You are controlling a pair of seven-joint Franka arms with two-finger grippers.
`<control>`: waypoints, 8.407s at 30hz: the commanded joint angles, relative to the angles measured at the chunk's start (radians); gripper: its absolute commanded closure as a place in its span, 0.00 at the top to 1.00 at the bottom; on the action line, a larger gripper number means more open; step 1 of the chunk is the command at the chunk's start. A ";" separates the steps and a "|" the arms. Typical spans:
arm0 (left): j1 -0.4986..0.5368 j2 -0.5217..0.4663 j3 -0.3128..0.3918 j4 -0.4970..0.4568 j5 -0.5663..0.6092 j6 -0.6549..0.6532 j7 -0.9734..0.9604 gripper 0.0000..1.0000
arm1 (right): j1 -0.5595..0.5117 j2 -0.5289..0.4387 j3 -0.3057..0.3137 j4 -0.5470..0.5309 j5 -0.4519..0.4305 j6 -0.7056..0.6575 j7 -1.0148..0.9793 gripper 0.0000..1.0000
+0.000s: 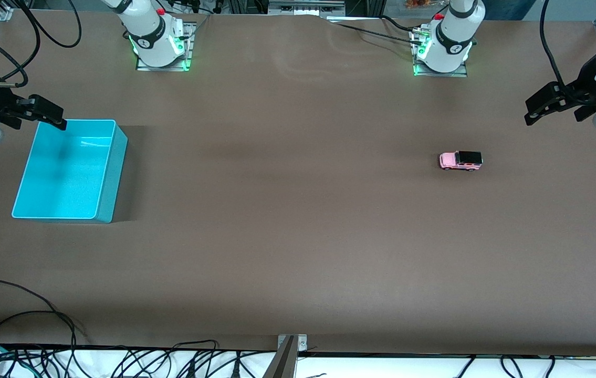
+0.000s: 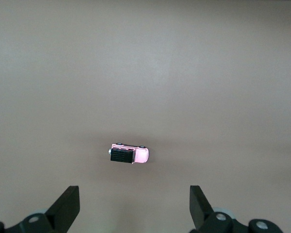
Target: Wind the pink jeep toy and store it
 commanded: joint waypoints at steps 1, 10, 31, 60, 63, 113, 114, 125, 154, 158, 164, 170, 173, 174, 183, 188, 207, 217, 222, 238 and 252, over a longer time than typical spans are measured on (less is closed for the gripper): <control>0.001 -0.010 -0.003 -0.001 0.009 -0.015 -0.006 1.00 | -0.002 -0.006 0.000 -0.001 0.015 0.002 0.007 1.00; 0.001 -0.010 -0.002 0.001 0.009 -0.018 -0.006 1.00 | -0.002 -0.006 0.000 -0.001 0.015 0.001 0.008 1.00; 0.001 -0.008 -0.002 0.001 0.009 -0.020 -0.006 1.00 | -0.002 -0.006 0.000 -0.001 0.012 0.002 0.007 1.00; 0.002 -0.008 -0.002 -0.001 0.011 -0.020 -0.006 1.00 | -0.002 -0.006 0.000 -0.001 0.012 0.002 0.008 1.00; 0.001 -0.008 -0.002 -0.001 0.012 -0.020 -0.006 1.00 | -0.002 -0.006 0.000 -0.001 0.012 0.002 0.008 1.00; -0.013 -0.011 -0.016 0.002 0.009 -0.068 -0.006 1.00 | -0.002 -0.006 0.000 -0.001 0.012 0.002 0.007 1.00; -0.013 -0.011 -0.016 0.002 0.009 -0.068 -0.006 1.00 | -0.002 -0.007 0.000 -0.001 0.010 0.002 0.008 1.00; -0.013 -0.011 -0.020 0.002 0.011 -0.068 -0.006 1.00 | -0.002 -0.006 0.000 -0.001 0.010 0.004 0.008 1.00; -0.013 -0.011 -0.020 0.002 0.012 -0.068 -0.006 1.00 | -0.002 -0.006 0.000 -0.001 0.010 0.004 0.008 1.00; -0.013 -0.011 -0.020 0.002 0.012 -0.068 -0.006 1.00 | -0.002 -0.006 0.000 -0.001 0.010 0.004 0.008 1.00; -0.013 -0.011 -0.020 0.002 0.012 -0.068 -0.006 1.00 | -0.002 -0.006 0.000 -0.001 0.010 0.005 0.008 1.00; -0.013 -0.011 -0.020 0.002 0.012 -0.068 -0.006 1.00 | -0.002 -0.006 0.000 -0.001 0.010 0.008 0.008 1.00; -0.013 -0.011 -0.020 0.002 0.012 -0.068 -0.006 1.00 | -0.002 -0.006 0.000 -0.001 0.010 0.008 0.008 1.00; -0.013 -0.011 -0.020 0.002 0.012 -0.068 -0.007 1.00 | -0.002 -0.006 0.000 -0.001 0.010 0.008 0.007 1.00; -0.013 -0.011 -0.020 0.002 0.012 -0.068 -0.007 1.00 | -0.004 -0.006 0.000 -0.001 0.010 0.008 0.008 1.00; -0.015 -0.011 -0.023 0.002 0.012 -0.068 -0.007 1.00 | -0.004 -0.006 0.000 -0.001 0.010 0.007 0.008 1.00; -0.015 0.023 -0.011 -0.001 0.008 -0.071 -0.003 1.00 | -0.002 -0.006 0.000 -0.001 0.010 0.007 0.008 1.00; -0.027 0.081 -0.011 -0.050 0.015 -0.017 0.007 1.00 | -0.002 -0.006 0.000 -0.001 0.010 0.007 0.008 1.00; -0.024 0.084 -0.011 -0.064 0.017 0.014 0.008 1.00 | -0.002 -0.006 0.000 -0.001 0.010 0.007 0.008 1.00; -0.009 0.087 -0.006 -0.214 0.049 0.144 0.007 1.00 | -0.002 -0.006 0.000 -0.001 0.010 0.007 0.008 1.00; 0.005 0.095 -0.005 -0.413 0.055 0.380 0.011 1.00 | -0.002 -0.006 0.000 -0.001 0.010 0.007 0.008 1.00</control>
